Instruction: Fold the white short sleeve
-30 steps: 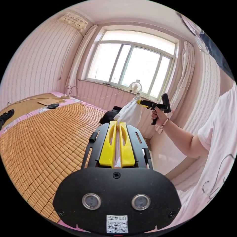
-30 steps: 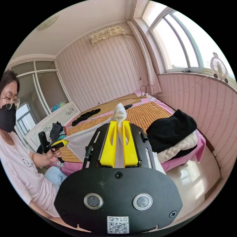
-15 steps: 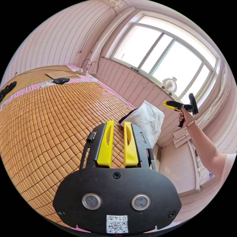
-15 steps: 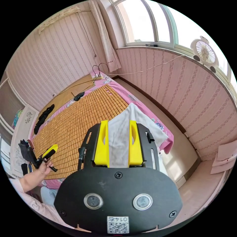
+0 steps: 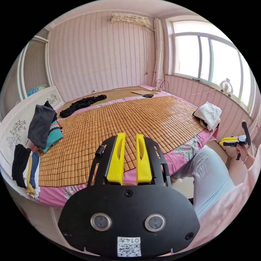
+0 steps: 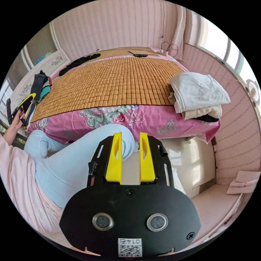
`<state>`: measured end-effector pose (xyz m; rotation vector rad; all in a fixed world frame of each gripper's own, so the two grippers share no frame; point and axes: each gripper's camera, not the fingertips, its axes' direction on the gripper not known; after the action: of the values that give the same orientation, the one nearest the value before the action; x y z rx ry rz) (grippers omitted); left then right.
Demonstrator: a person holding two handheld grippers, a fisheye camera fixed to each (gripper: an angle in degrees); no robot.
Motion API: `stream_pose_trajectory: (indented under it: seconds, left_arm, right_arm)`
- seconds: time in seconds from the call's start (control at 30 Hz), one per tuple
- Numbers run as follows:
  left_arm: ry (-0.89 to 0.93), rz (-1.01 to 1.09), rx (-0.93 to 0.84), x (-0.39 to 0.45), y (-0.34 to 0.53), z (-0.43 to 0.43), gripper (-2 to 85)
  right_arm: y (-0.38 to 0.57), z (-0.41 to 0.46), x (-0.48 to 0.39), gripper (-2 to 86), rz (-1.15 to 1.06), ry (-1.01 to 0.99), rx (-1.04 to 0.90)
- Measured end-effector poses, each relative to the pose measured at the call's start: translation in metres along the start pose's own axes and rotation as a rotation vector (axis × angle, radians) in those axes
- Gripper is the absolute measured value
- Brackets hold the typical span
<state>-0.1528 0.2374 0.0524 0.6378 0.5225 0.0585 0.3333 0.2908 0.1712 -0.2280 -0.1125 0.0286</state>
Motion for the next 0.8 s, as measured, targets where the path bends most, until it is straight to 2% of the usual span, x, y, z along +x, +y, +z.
stream_pose_trajectory:
  seconds: [0.13, 0.2, 0.3, 0.47, 0.63, 0.8]
  left_arm:
    - [-0.131, -0.114, 0.085, -0.056, 0.035, -0.072, 8.0]
    - [-0.201, -0.173, 0.107, -0.079, 0.052, -0.103, 8.4]
    - [-0.31, -0.268, 0.133, -0.119, 0.083, -0.151, 9.5]
    - [-0.521, -0.441, 0.159, -0.192, 0.131, -0.226, 12.7]
    - [-0.607, -0.515, 0.179, -0.261, 0.149, -0.262, 14.6]
    - [-0.64, -0.548, 0.216, -0.343, 0.144, -0.283, 11.5]
  right_arm:
    - [-0.058, 0.001, -0.086, 7.2, -0.251, -0.107, 0.107]
    - [-0.089, 0.002, -0.159, 5.1, -0.441, -0.149, 0.193]
    - [-0.121, 0.006, -0.25, 6.3, -0.587, -0.219, 0.277]
    - [-0.167, 0.02, -0.391, 13.3, -0.815, -0.398, 0.22]
    - [-0.193, 0.026, -0.517, 10.0, -1.068, -0.427, 0.282]
    - [-0.238, 0.043, -0.65, 8.9, -1.246, -0.452, 0.296]
